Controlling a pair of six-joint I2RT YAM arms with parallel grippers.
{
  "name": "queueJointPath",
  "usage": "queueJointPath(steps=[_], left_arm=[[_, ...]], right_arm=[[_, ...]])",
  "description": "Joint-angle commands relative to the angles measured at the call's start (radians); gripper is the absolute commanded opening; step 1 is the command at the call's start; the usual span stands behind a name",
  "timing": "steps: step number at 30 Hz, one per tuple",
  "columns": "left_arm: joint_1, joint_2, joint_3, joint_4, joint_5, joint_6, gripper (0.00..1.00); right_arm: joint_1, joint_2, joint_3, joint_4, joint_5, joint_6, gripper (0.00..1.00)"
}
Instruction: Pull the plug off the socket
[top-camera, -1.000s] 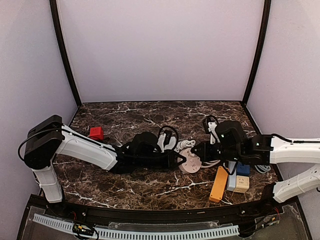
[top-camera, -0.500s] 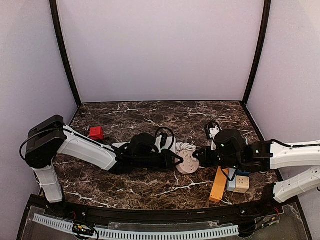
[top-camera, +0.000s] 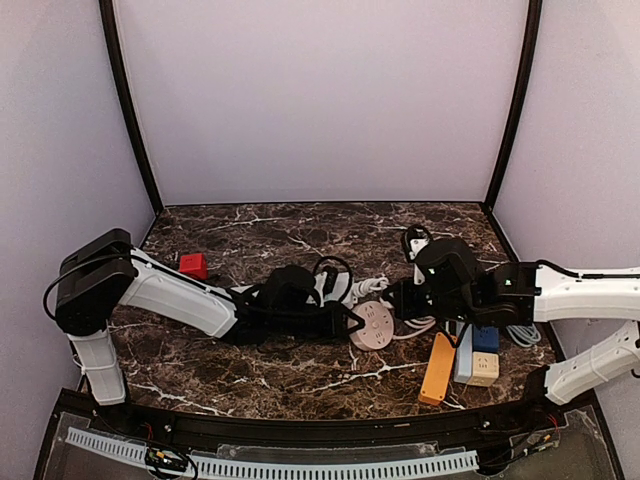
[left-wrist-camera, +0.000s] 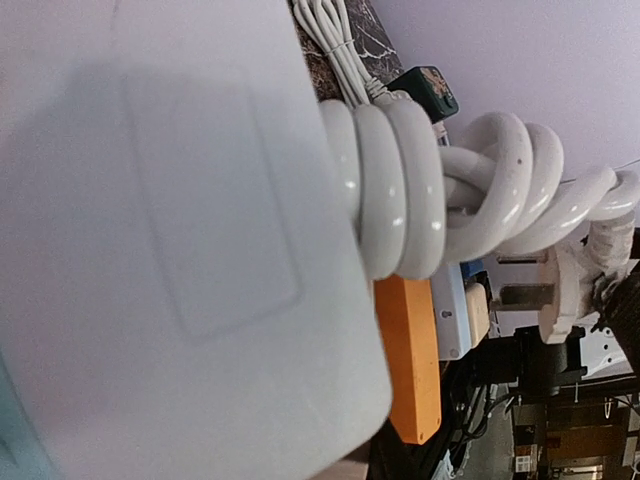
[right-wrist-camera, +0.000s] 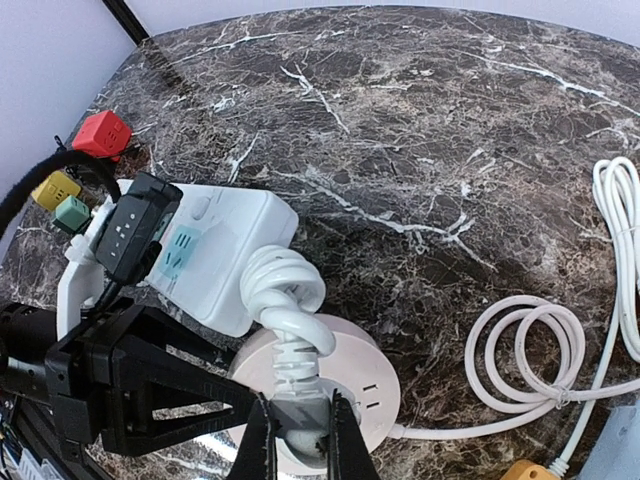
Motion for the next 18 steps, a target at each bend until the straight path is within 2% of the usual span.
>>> queueJointPath(steps=[1, 5, 6, 10, 18], left_arm=[[-0.010, -0.002, -0.027, -0.054, 0.011, 0.033, 0.18], [-0.018, -0.008, -0.029, -0.072, 0.005, 0.058, 0.37], [-0.019, -0.012, -0.030, -0.076, 0.000, 0.064, 0.45], [-0.022, -0.050, -0.031, -0.137, -0.058, 0.115, 0.68], [-0.023, -0.186, -0.057, -0.259, -0.177, 0.200, 0.84]], right_arm=[[-0.017, 0.043, 0.085, -0.014, 0.040, -0.043, 0.00], [-0.035, 0.073, 0.120, -0.026, 0.026, -0.058, 0.00], [-0.039, 0.079, 0.125, -0.027, 0.025, -0.061, 0.00], [-0.057, 0.084, 0.141, -0.031, 0.010, -0.065, 0.00], [-0.100, 0.116, 0.188, -0.031, -0.012, -0.090, 0.00]])
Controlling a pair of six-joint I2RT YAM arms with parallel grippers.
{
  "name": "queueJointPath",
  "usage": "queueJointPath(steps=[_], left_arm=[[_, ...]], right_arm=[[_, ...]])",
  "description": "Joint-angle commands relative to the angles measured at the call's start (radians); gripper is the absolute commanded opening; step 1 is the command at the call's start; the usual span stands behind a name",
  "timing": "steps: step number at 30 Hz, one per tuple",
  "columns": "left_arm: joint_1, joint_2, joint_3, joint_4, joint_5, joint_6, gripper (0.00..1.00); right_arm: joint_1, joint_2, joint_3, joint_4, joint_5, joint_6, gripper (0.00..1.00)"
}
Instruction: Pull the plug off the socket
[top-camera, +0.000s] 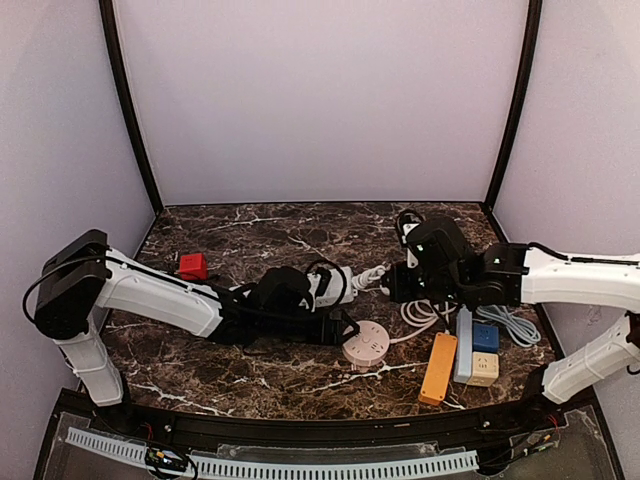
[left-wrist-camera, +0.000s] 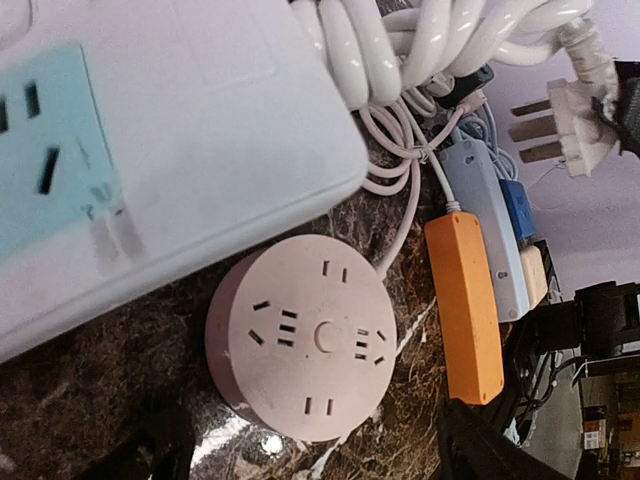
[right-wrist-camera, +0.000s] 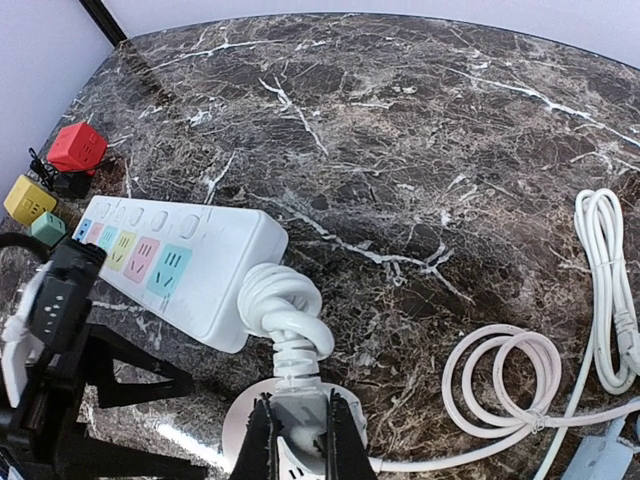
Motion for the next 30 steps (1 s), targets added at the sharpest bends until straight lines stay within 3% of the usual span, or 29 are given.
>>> queueJointPath(steps=[1, 10, 18, 25, 27, 30], left_arm=[[-0.003, -0.113, -0.032, -0.091, -0.090, 0.068, 0.86], [0.096, -0.225, -0.026, -0.274, 0.024, 0.169, 0.91], [0.183, -0.348, -0.103, -0.351, 0.018, 0.210, 0.93], [0.243, -0.410, -0.115, -0.461, 0.089, 0.263, 0.96], [0.244, -0.406, -0.136, -0.438, 0.105, 0.250, 0.96], [0.244, -0.388, -0.173, -0.379, 0.126, 0.227, 0.96]], right_arm=[[-0.037, 0.031, 0.071, 0.037, -0.006, -0.029, 0.00], [-0.162, 0.158, 0.202, 0.040, -0.041, -0.079, 0.00], [-0.270, 0.276, 0.297, 0.073, -0.106, -0.123, 0.00], [-0.286, 0.294, 0.314, 0.093, -0.229, -0.173, 0.00], [-0.287, 0.271, 0.287, 0.095, -0.295, -0.178, 0.08], [-0.287, 0.226, 0.227, 0.121, -0.412, -0.178, 0.37]])
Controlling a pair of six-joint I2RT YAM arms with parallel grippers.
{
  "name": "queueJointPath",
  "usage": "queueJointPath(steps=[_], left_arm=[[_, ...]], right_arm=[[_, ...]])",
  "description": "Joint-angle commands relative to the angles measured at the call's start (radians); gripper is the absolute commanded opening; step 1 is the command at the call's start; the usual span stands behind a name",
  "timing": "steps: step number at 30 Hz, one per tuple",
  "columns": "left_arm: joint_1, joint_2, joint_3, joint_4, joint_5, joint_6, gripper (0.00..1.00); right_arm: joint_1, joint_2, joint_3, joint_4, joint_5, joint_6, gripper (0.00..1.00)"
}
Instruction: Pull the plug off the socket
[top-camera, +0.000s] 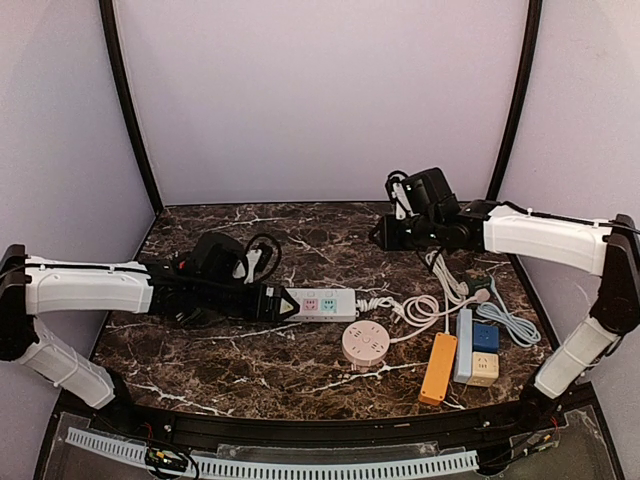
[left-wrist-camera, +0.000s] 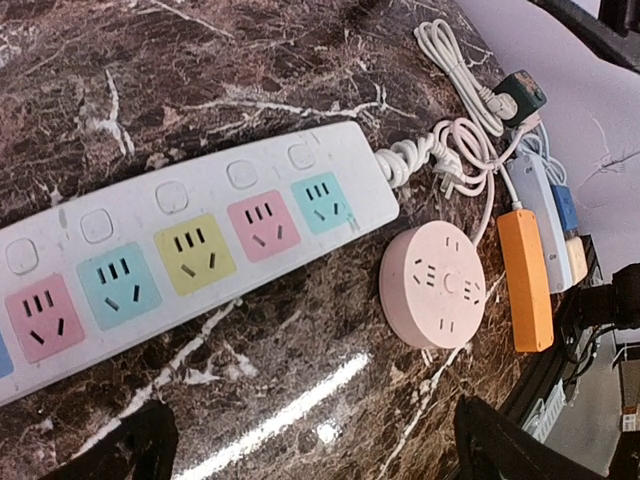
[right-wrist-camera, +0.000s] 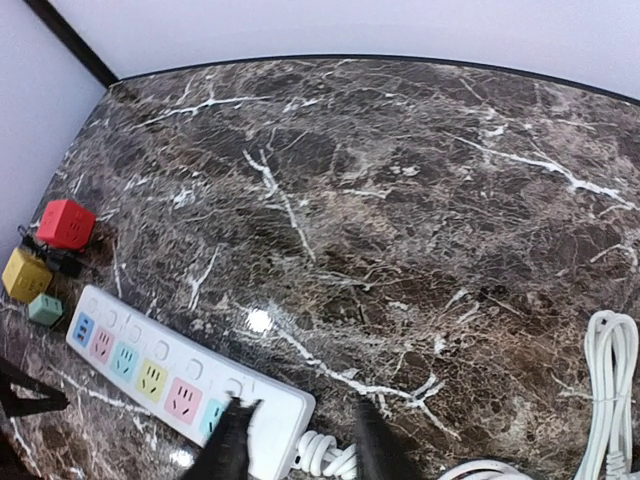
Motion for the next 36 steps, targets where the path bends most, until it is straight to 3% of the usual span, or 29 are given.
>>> queueJointPath(steps=[1, 4, 8, 19, 27, 36], left_arm=[[0.000, 0.014, -0.057, 0.011, 0.055, -0.011, 0.96], [0.001, 0.043, -0.069, 0.059, 0.063, -0.026, 0.96], [0.000, 0.094, -0.072, 0.124, 0.091, -0.054, 0.94], [0.000, 0.269, -0.003, 0.252, 0.137, -0.094, 0.90], [0.001, 0.362, 0.057, 0.329, 0.011, -0.074, 0.90], [0.047, 0.505, 0.178, 0.411, -0.040, -0.080, 0.91]], right_arm=[[0.002, -0.082, -0.079, 0.056, -0.199, -0.015, 0.46], [0.000, -0.149, -0.142, 0.069, -0.250, -0.002, 0.67], [-0.004, -0.247, -0.216, 0.068, -0.251, 0.015, 0.79], [-0.012, -0.394, -0.315, 0.020, -0.175, 0.050, 0.83], [-0.012, -0.428, -0.346, 0.018, -0.166, 0.071, 0.84], [-0.013, -0.470, -0.379, 0.013, -0.170, 0.080, 0.95]])
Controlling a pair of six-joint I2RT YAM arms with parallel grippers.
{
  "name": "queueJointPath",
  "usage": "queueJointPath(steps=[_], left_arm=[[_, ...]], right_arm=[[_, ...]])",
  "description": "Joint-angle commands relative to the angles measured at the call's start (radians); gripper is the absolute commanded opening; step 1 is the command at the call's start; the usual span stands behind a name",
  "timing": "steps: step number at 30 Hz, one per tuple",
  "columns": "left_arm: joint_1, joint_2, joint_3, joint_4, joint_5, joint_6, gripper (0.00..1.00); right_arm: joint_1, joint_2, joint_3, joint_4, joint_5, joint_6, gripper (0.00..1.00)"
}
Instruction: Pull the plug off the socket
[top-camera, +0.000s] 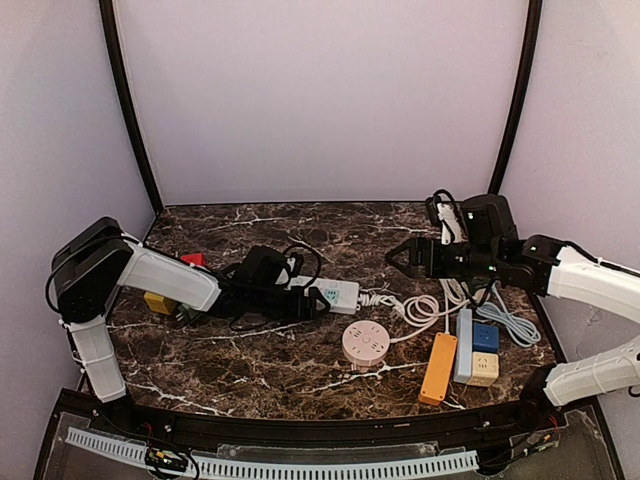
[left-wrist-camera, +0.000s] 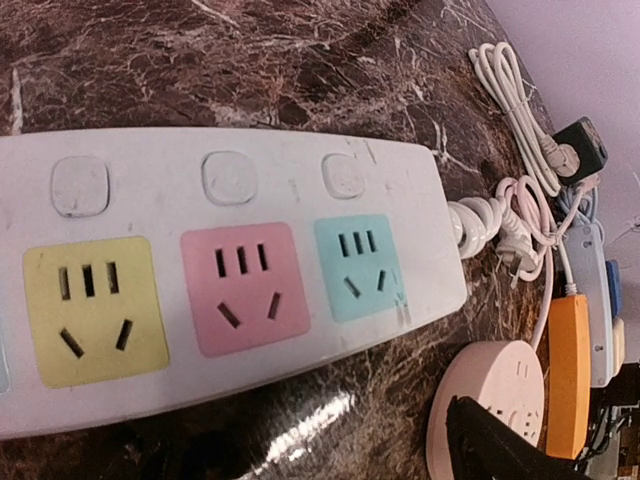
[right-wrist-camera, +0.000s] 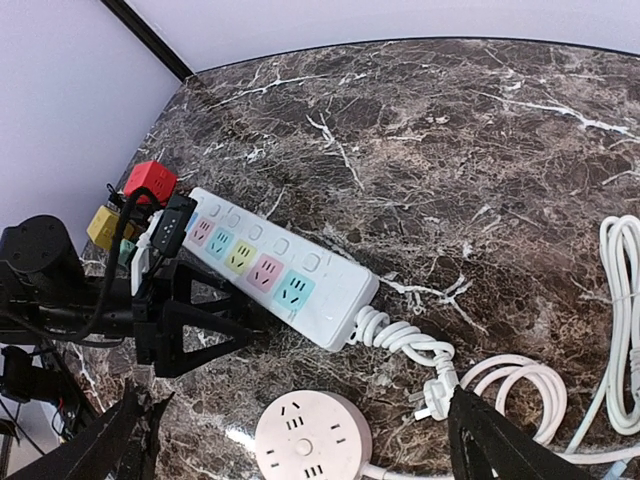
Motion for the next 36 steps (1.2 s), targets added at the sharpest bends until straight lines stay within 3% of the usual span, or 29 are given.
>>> queueJointPath(steps=[1, 10, 17, 27, 36], left_arm=[[0.042, 0.058, 0.081, 0.069, -0.034, 0.008, 0.91], [0.139, 0.211, 0.270, 0.092, -0.009, 0.077, 0.91], [0.174, 0.198, 0.387, 0.005, -0.011, 0.190, 0.90], [0.257, -0.143, 0.193, -0.119, -0.009, 0.258, 0.94], [0.471, -0.464, 0.101, -0.468, 0.052, 0.332, 0.96]], right_arm=[[-0.007, -0.025, -0.021, -0.006, 0.014, 0.006, 0.96], [-0.011, -0.019, -0.026, -0.018, 0.021, 0.005, 0.97], [-0.030, -0.011, -0.024, -0.028, 0.009, -0.015, 0.99], [-0.185, 0.055, -0.014, -0.043, -0.054, -0.097, 0.99], [-0.418, 0.052, -0.019, -0.046, -0.101, -0.190, 0.99]])
